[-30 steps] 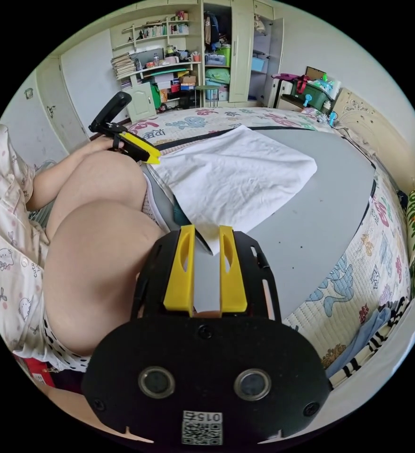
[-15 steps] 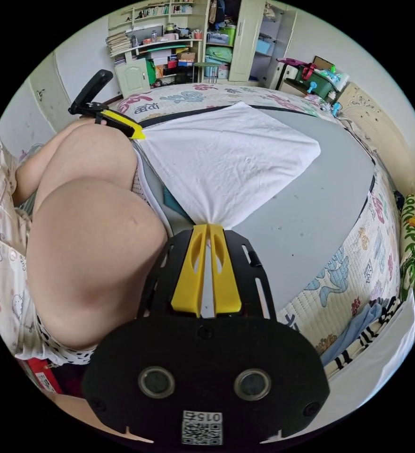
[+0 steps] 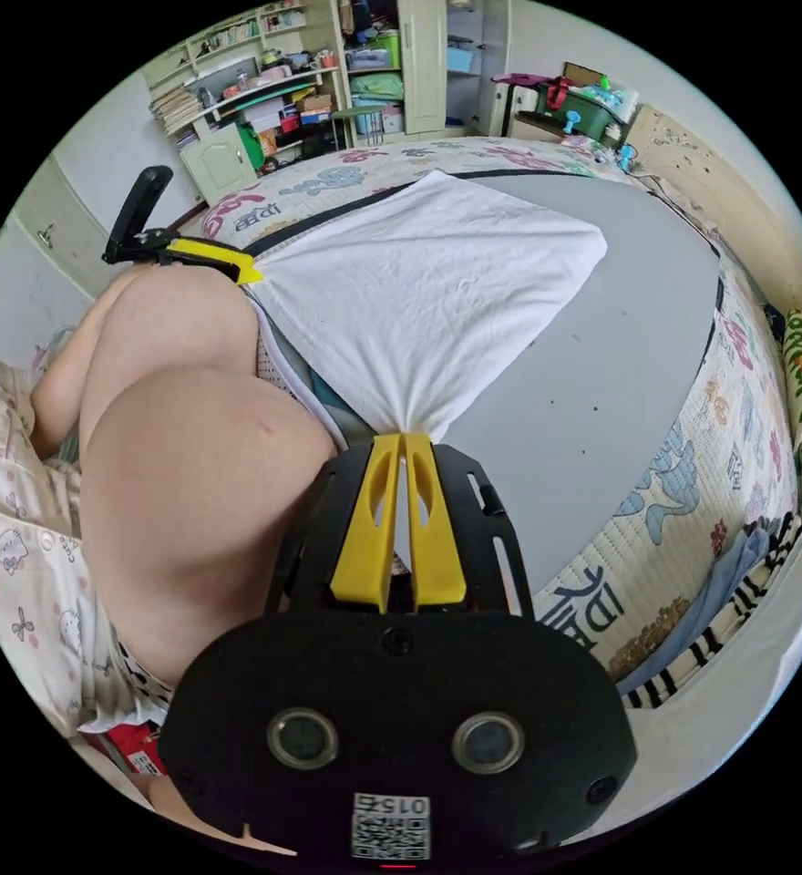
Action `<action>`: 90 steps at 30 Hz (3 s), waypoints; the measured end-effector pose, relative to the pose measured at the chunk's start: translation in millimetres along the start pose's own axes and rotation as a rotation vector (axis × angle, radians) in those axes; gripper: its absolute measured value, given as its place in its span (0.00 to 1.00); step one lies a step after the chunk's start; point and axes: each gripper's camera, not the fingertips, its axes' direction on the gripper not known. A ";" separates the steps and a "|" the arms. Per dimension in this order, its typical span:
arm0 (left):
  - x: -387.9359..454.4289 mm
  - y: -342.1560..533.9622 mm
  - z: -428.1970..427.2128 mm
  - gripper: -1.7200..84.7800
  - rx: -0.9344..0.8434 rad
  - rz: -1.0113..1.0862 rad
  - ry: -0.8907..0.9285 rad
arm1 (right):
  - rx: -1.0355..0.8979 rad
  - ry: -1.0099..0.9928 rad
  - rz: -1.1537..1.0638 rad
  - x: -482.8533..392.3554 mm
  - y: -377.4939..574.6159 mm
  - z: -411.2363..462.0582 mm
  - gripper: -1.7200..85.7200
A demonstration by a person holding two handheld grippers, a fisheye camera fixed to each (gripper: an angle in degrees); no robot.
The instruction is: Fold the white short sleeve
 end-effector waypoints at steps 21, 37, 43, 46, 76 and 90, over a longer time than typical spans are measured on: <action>135.0 97.7 -255.6 0.01 1.123 -0.122 -0.172 | 2.039 0.095 0.252 -370.7 221.2 -506.3 0.01; 93.4 -39.7 -157.8 0.01 1.171 -0.186 0.116 | 1.991 -0.066 0.258 -327.5 114.1 -531.9 0.01; 42.2 -81.4 -108.2 0.03 0.866 -0.226 0.236 | 1.792 0.043 0.367 -246.8 34.9 -527.6 0.02; 61.5 -124.6 -94.3 0.11 0.712 -0.132 0.064 | 1.539 0.059 0.487 -157.2 -47.6 -504.4 0.03; -95.0 -205.8 151.0 0.02 0.309 -0.575 -0.135 | 0.359 -0.033 0.768 147.8 -471.1 -271.3 0.10; -96.6 -208.3 169.4 0.01 0.337 -0.586 -0.188 | 0.249 0.119 0.676 104.2 -543.8 -240.0 0.07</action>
